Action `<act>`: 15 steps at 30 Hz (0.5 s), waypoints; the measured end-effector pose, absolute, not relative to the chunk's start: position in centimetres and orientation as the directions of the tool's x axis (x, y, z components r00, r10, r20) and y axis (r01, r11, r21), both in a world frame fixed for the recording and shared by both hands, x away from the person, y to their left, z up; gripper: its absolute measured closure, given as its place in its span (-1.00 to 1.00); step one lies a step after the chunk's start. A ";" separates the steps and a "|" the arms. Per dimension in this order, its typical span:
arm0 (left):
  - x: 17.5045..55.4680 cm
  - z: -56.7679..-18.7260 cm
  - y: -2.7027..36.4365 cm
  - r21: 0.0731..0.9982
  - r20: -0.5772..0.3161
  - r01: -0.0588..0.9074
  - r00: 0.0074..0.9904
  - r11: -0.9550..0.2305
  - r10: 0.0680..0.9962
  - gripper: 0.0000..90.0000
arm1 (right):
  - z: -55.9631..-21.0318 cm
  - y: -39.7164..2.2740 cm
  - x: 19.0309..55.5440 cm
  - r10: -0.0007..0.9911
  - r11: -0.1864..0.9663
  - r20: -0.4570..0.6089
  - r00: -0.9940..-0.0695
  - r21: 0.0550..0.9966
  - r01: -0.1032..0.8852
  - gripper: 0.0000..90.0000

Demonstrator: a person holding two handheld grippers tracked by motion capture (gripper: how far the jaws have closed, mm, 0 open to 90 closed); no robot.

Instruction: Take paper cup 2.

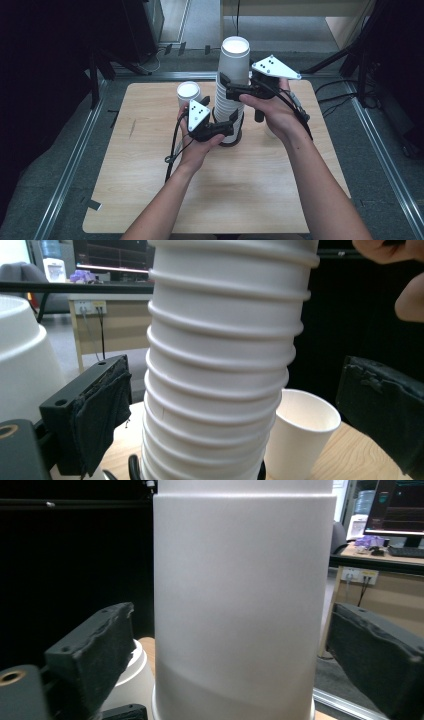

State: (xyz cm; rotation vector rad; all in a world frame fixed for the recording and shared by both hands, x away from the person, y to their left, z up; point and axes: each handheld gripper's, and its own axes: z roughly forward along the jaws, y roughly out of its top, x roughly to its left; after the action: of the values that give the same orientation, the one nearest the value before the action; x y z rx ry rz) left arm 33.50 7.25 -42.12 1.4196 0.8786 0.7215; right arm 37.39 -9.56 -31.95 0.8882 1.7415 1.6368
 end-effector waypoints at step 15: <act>34.8 -41.2 5.1 0.997 -0.008 0.076 0.392 -0.024 0.920 -0.96 | -31.2 -9.4 38.2 0.792 0.023 0.048 -0.609 0.994 0.107 -0.73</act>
State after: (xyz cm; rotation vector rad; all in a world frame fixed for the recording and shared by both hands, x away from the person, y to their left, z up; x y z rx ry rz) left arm 34.81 5.13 -41.19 1.4362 0.9570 0.8733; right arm 38.24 -9.43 -31.18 0.9162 1.7631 1.6344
